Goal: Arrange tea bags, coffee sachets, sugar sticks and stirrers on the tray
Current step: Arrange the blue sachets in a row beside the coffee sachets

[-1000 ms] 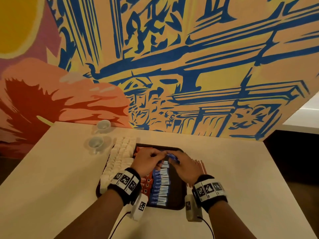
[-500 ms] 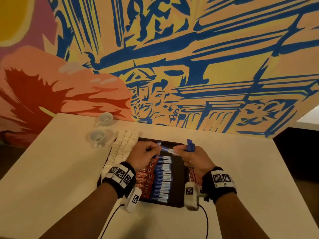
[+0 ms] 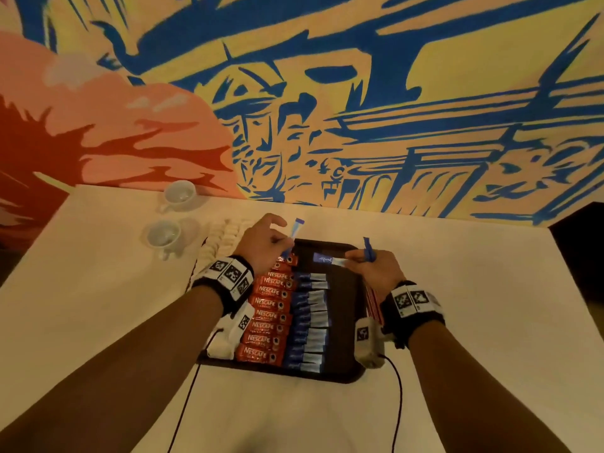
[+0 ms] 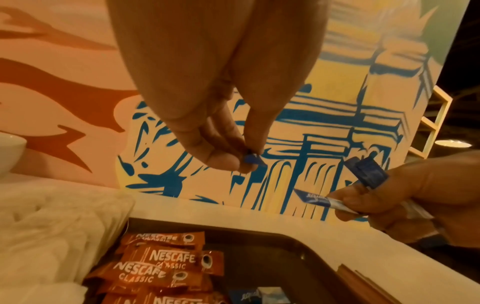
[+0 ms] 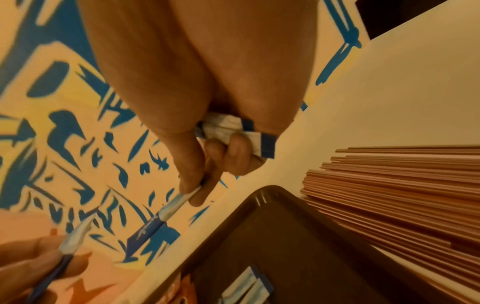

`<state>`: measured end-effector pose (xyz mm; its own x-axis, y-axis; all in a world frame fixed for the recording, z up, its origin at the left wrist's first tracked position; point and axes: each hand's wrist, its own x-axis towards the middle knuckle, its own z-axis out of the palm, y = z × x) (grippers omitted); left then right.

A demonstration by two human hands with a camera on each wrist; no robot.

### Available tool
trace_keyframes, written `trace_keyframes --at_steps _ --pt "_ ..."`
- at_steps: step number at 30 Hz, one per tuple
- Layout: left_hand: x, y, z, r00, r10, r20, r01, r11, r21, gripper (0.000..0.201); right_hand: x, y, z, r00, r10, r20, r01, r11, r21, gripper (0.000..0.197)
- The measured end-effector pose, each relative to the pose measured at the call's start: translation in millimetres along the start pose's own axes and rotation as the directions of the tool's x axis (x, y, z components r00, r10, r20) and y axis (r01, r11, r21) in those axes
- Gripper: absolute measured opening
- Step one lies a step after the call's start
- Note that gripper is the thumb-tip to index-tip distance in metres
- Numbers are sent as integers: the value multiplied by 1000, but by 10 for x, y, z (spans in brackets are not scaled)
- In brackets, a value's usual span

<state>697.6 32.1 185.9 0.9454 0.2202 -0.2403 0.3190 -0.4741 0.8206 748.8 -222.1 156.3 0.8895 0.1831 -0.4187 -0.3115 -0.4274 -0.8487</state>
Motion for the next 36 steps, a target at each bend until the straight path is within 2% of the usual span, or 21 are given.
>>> trace_keyframes --at_steps 4,6,11,20,23,26,29,36 --pt "260 -153 165 1000 -15 1 14 982 186 12 251 143 172 1000 23 8 -22 994 -111 7" --pt "339 -192 256 1000 -23 3 22 979 203 10 347 190 231 999 49 16 -47 990 -130 5" --pt "529 -235 419 997 -27 71 1 942 336 12 492 316 355 989 150 0 -149 982 -119 19" --pt "799 -239 602 982 -61 177 -10 927 374 8 677 368 487 970 245 3 -242 960 -138 13" --pt "853 -286 668 975 -68 214 -26 913 407 5 696 407 494 967 256 17 -250 954 -163 3" --pt "871 -315 703 972 -73 225 -35 897 441 4 702 424 500 973 232 18 -224 956 -188 11" --pt "859 -314 729 967 -31 254 -100 868 487 8 697 407 505 975 223 2 -218 958 -187 19" --pt "853 -303 802 949 4 315 -183 821 540 15 704 374 489 972 234 -14 -229 935 -270 21"
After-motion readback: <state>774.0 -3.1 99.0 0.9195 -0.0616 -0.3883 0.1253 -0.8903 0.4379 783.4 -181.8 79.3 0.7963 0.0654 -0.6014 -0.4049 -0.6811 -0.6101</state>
